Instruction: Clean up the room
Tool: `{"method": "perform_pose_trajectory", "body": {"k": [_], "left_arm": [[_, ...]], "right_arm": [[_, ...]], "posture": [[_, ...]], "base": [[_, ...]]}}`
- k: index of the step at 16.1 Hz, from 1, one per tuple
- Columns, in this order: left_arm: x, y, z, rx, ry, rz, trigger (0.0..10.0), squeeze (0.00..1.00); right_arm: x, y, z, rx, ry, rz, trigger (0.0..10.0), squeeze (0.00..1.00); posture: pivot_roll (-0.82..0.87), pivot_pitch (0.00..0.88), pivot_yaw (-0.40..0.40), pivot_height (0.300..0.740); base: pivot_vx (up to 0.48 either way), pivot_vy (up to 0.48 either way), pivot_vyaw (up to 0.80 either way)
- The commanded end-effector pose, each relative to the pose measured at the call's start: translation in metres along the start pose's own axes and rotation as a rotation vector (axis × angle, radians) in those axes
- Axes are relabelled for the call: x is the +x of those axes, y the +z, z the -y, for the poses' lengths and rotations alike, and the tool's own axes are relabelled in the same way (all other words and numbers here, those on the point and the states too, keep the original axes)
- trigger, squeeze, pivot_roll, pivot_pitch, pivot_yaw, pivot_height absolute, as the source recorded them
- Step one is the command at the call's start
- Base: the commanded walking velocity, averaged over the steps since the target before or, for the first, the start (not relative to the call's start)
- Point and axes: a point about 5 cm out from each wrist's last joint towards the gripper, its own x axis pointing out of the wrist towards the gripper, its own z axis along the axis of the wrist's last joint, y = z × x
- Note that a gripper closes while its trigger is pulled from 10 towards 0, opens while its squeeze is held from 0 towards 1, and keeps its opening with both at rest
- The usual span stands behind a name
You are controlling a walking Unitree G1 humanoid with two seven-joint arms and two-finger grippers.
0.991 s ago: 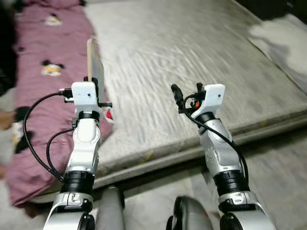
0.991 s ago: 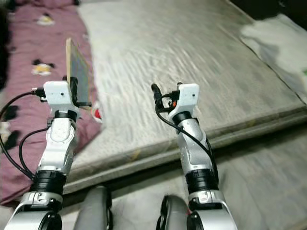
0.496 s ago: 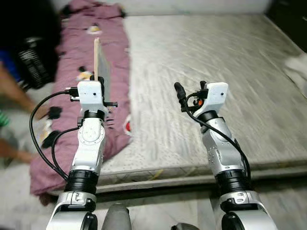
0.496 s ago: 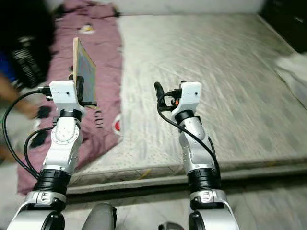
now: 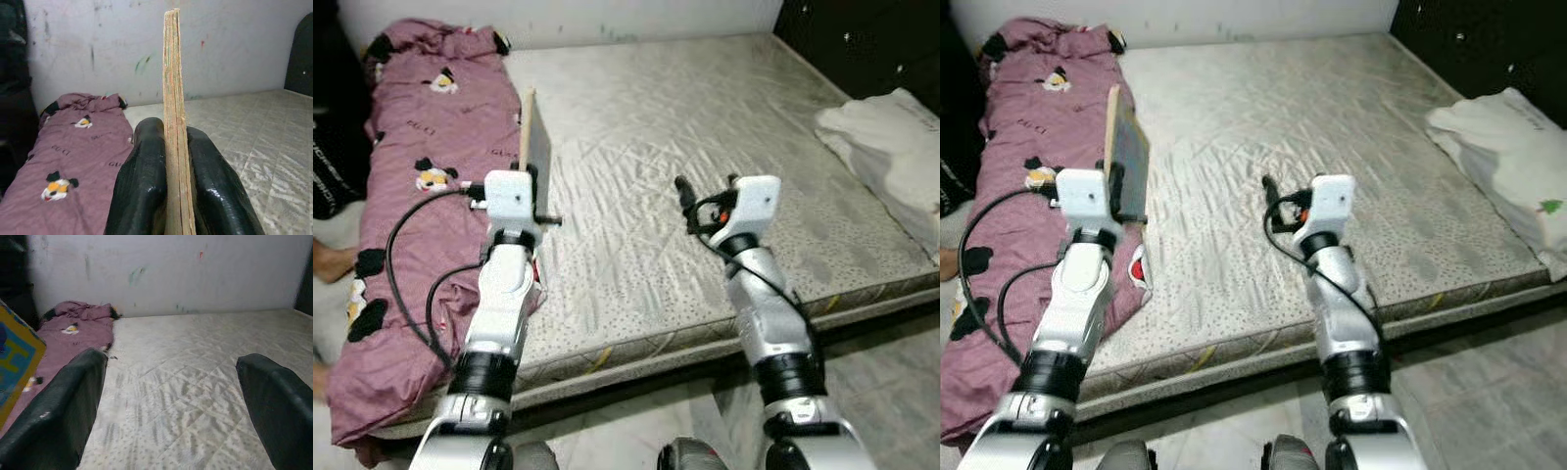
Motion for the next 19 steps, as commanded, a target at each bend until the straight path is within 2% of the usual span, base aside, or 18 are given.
{"method": "perform_pose_trajectory", "body": {"k": [1,7,13,19], "left_arm": [[0.0,0.007,-0.001,-0.009,-0.011,0.03,10.0,0.0],[-0.008,0.002,0.007,-0.042,-0.052,-0.003,10.0,0.0],[-0.013,0.004,0.016,-0.066,-0.085,-0.012,10.0,0.0],[-0.016,0.005,0.017,-0.073,-0.097,-0.017,10.0,0.0]], "right_arm": [[-0.004,-0.001,0.0,0.004,-0.01,-0.009,10.0,0.0],[-0.014,-0.011,-0.005,-0.021,0.013,-0.046,10.0,0.0],[-0.021,-0.016,0.005,-0.049,-0.012,-0.075,10.0,0.0],[-0.024,-0.017,-0.002,-0.056,0.01,-0.082,10.0,0.0]], "posture": [[0.0,0.0,-0.015,0.74],[0.0,0.0,-0.026,0.74],[-0.01,0.019,-0.022,0.74],[-0.01,0.029,-0.028,0.74]], "base": [[0.0,0.0,0.0],[0.0,0.0,0.11],[0.0,0.0,0.0],[0.0,0.0,0.0]]}}
